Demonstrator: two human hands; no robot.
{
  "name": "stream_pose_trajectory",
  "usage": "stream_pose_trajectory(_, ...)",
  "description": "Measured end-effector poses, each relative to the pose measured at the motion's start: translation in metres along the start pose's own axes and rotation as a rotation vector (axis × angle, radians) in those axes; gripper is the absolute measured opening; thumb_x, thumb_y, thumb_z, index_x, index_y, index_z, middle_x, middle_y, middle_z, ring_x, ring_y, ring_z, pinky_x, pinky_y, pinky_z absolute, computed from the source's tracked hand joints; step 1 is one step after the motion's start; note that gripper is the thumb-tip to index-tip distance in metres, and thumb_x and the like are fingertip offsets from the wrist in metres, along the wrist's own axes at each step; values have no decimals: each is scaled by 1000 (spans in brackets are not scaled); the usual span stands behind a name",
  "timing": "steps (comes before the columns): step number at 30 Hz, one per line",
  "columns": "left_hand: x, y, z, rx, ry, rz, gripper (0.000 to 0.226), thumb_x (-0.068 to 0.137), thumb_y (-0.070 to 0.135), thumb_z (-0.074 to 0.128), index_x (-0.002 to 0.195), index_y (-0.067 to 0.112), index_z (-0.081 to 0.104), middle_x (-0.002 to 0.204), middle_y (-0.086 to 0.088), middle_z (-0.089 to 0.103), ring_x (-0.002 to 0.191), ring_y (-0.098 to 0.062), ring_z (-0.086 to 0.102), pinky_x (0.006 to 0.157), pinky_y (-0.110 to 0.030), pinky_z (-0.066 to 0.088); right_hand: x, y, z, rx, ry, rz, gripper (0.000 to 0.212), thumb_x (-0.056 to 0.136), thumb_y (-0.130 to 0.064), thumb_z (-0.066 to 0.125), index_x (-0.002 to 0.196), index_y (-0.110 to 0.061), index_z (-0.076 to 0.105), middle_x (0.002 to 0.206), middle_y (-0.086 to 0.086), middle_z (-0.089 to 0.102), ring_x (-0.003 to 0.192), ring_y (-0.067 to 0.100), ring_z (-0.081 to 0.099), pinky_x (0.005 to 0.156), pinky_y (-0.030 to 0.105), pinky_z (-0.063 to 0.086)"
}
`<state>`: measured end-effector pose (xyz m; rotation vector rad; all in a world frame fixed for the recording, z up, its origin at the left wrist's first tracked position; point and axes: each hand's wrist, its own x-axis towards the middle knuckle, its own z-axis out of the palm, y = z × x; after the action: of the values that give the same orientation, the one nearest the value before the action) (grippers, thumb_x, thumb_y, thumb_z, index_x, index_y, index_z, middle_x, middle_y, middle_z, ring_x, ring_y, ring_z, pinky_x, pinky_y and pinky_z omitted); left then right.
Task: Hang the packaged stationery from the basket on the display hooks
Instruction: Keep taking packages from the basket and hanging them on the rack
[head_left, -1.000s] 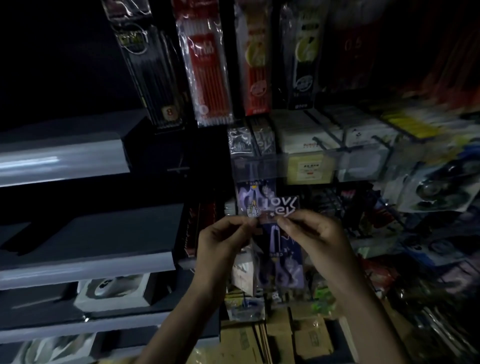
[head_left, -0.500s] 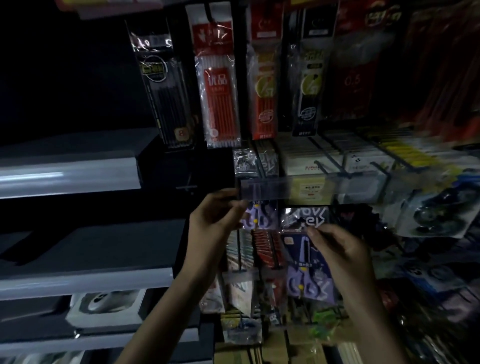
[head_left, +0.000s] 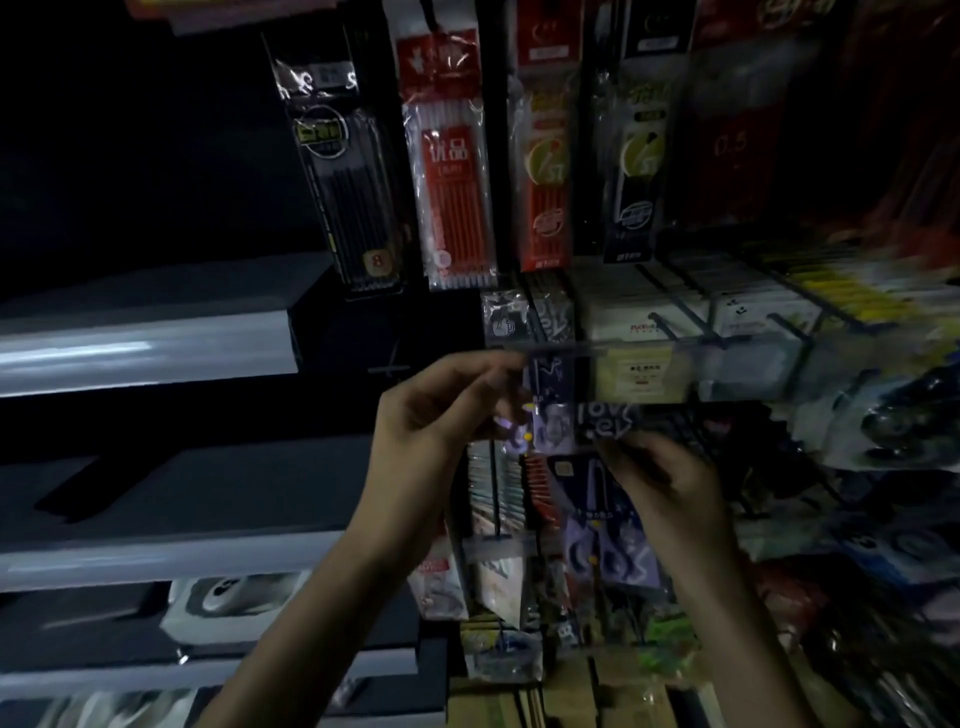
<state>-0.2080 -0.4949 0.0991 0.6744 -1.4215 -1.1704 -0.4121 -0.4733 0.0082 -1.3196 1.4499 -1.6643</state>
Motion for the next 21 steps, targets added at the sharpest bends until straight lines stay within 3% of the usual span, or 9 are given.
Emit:
stream_pose_trajectory(2, 1, 6, 0, 31, -31, 14, 24, 105, 12, 57, 119, 11, 77, 93, -27, 70, 83, -22, 70, 74, -28, 57, 2, -7, 6, 33, -24, 0, 8, 91, -26, 73, 84, -26, 72, 77, -16, 75, 73, -3, 69, 62, 14, 49)
stream_pose_trajectory(4, 0, 11, -1, 85, -51, 19, 27, 106, 10, 55, 127, 12, 72, 92, -19, 74, 82, -20, 71, 72, -27, 58, 3, -15, 9, 53, -43, -16, 10, 87, -33, 73, 81, -26, 71, 76, -17, 74, 71, -5, 68, 61, 11, 47)
stream_pose_trajectory(7, -1, 19, -3, 152, -95, 2, 29, 107, 8, 54, 131, 14, 70, 90, -7, 77, 82, -18, 71, 76, -32, 60, 7, -25, 13, 67, -50, -52, 19, 89, -36, 75, 79, -21, 70, 74, -6, 73, 71, 3, 68, 60, 15, 46)
stream_pose_trajectory(10, 2, 26, -8, 215, -145, -14, 31, 107, 8, 55, 135, 14, 68, 93, -13, 76, 84, -20, 73, 75, -34, 59, 11, -31, 19, 75, -69, -65, 24, 93, -37, 74, 83, -15, 71, 77, 7, 69, 73, 15, 66, 61, 23, 43)
stream_pose_trajectory(14, 5, 30, -15, 270, -226, -36, 33, 107, 11, 55, 138, 19, 65, 97, -8, 78, 87, -21, 75, 73, -30, 61, 17, -37, 25, 100, -72, -84, 15, 94, -35, 74, 85, -24, 73, 82, -1, 73, 83, 12, 70, 68, 25, 50)
stream_pose_trajectory(19, 7, 28, -21, 305, -291, -37, 39, 107, 12, 55, 144, 25, 60, 100, -8, 78, 91, -22, 77, 76, -32, 61, 25, -39, 31, 151, -9, -97, 20, 97, -33, 72, 93, -14, 75, 91, 8, 75, 94, 26, 71, 79, 44, 55)
stream_pose_trajectory(21, 6, 26, -22, 311, -302, -36, 40, 107, 12, 55, 145, 26, 59, 101, -9, 78, 92, -24, 77, 78, -34, 61, 29, -40, 33, 191, 30, -81, 17, 96, -31, 72, 93, -15, 75, 88, 1, 76, 92, 17, 72, 75, 34, 55)
